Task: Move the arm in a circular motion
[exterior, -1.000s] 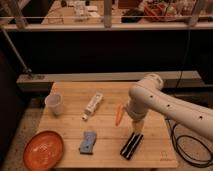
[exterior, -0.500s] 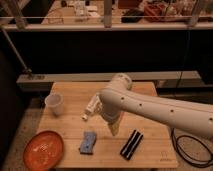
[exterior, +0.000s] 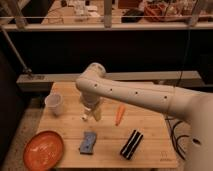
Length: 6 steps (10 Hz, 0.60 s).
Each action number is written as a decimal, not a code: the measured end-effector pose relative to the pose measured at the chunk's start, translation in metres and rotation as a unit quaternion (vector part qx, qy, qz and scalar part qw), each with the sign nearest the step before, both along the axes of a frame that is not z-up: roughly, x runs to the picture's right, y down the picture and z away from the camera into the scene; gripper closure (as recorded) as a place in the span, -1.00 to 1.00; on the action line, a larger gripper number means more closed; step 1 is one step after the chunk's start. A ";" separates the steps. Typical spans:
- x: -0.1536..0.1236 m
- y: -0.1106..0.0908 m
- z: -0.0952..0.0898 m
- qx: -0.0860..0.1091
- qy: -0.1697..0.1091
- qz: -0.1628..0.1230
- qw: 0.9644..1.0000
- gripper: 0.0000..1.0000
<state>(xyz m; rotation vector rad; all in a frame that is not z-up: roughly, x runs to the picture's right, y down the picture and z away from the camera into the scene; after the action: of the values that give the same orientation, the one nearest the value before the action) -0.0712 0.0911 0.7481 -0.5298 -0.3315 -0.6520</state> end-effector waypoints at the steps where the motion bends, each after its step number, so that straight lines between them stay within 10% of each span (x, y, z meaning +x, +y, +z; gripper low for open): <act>1: 0.004 -0.018 0.017 0.002 0.012 0.014 1.000 -0.60; 6: 0.090 -0.074 0.065 0.010 0.084 0.084 0.993 -0.60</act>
<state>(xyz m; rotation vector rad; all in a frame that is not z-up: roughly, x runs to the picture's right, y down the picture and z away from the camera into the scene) 0.0185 0.0168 0.8130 -0.5273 -0.2073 -0.4436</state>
